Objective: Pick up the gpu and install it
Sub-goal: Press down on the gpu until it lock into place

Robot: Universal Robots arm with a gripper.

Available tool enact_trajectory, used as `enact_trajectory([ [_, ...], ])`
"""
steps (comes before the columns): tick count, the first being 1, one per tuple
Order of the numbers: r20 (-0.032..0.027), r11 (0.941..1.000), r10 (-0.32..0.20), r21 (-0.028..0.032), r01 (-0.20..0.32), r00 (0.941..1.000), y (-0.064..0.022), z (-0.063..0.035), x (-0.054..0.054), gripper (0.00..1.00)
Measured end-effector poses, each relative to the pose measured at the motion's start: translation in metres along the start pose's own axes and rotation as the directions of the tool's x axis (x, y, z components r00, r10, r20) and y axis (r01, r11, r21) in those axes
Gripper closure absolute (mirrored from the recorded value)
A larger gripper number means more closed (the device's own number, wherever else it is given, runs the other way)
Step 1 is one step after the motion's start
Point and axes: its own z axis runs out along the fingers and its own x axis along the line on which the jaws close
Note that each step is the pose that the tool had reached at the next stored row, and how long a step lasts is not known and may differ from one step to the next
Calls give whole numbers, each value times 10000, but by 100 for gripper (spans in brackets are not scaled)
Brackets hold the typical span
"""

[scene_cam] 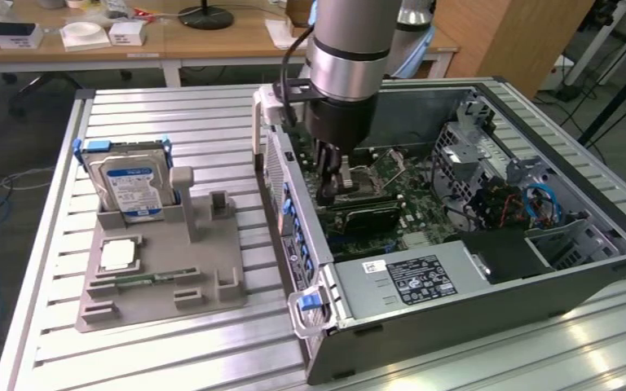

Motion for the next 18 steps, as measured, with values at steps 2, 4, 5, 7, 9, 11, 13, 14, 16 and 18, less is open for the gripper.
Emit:
enact_trajectory([
  [2, 0, 10000, -1, 0, 1, 10000, 68, -10, 0, 89],
  [4, 2, 10000, -3, 10, 3, 10000, 136, -21, 3, 89],
  [5, 3, 10000, -3, 11, 3, 10000, 146, -24, 3, 89],
  [7, 2, 10000, 0, 36, 0, 10000, 160, -26, 3, 89],
  [9, 4, 10000, 0, 42, 0, 10000, 161, -27, 3, 89],
  [11, 5, 10000, 0, 42, 0, 10000, 161, -27, 3, 89],
  [13, 24, 10000, 2, 50, -2, 10000, 163, -30, 4, 89],
  [14, 28, 10000, 2, 54, -2, 10000, 160, -29, 4, 89],
  [16, 34, 10000, 6, 55, -6, 10000, 144, -31, 2, 89],
  [18, 31, 10000, 2, 58, -2, 10000, 135, -42, 3, 89],
])
